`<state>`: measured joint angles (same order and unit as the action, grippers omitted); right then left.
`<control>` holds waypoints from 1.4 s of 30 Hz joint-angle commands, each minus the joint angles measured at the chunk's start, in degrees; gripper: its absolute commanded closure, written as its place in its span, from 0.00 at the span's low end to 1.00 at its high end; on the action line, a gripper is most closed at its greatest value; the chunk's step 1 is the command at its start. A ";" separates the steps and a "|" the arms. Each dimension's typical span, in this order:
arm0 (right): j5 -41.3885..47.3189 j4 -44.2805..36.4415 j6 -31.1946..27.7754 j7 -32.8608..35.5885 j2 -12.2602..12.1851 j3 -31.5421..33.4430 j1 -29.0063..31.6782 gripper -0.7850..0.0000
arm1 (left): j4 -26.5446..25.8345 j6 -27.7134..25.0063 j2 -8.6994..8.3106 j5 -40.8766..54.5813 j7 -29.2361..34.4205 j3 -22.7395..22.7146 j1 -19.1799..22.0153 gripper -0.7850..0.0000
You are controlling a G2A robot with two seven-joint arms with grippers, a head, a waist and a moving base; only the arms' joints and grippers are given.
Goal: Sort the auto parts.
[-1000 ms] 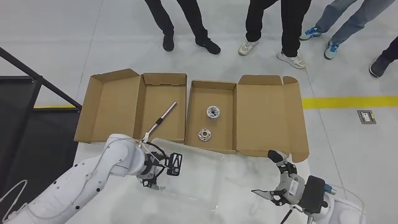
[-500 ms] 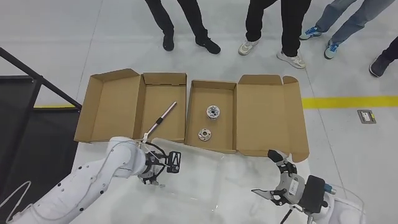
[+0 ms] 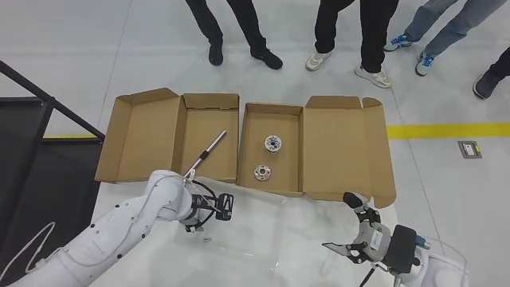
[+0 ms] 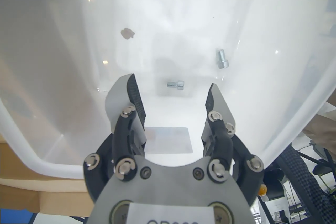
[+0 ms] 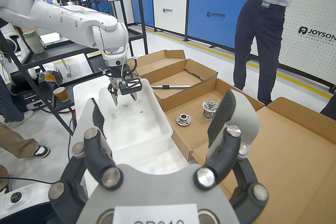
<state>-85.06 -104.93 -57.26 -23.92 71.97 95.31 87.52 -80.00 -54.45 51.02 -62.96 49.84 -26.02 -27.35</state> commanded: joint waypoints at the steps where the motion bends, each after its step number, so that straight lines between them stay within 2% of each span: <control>1: 0.00 0.00 0.00 0.00 0.00 0.00 0.00 0.00 | 1.13 -0.12 0.69 -0.21 -0.14 0.73 0.48 0.31; 8: 0.00 0.00 0.00 0.00 0.00 0.00 0.00 0.00 | 4.32 -1.98 2.87 -3.05 -1.99 3.99 2.52 0.45; 13: 0.00 0.00 0.00 0.00 0.00 0.00 0.00 0.00 | 5.33 -3.55 3.62 -5.69 -3.56 5.59 3.56 0.49; 16: 0.00 0.00 0.00 0.00 0.00 0.00 0.00 0.00 | 5.36 -3.55 3.78 -6.57 -3.56 6.66 3.93 0.49; 24: 0.00 0.00 0.00 0.00 0.00 0.00 0.00 0.00 | 5.25 -3.55 3.63 -6.06 -3.56 9.54 5.50 0.40; 31: 0.00 0.00 0.00 0.00 0.00 0.00 0.00 0.00 | 6.14 -3.55 3.93 -6.46 -3.56 11.95 6.76 0.44; 35: 0.00 0.00 0.00 0.00 0.00 0.00 0.00 0.00 | 6.98 -3.38 4.47 -6.92 -3.39 12.52 7.19 0.49; 42: 0.00 0.00 0.00 0.00 0.00 0.00 0.00 0.00 | 8.95 -3.11 5.67 -7.16 -3.12 13.02 7.48 0.51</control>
<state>-85.06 -104.93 -57.26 -23.92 71.97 95.31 87.52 -71.31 -57.47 56.54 -70.15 46.82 -13.08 -19.90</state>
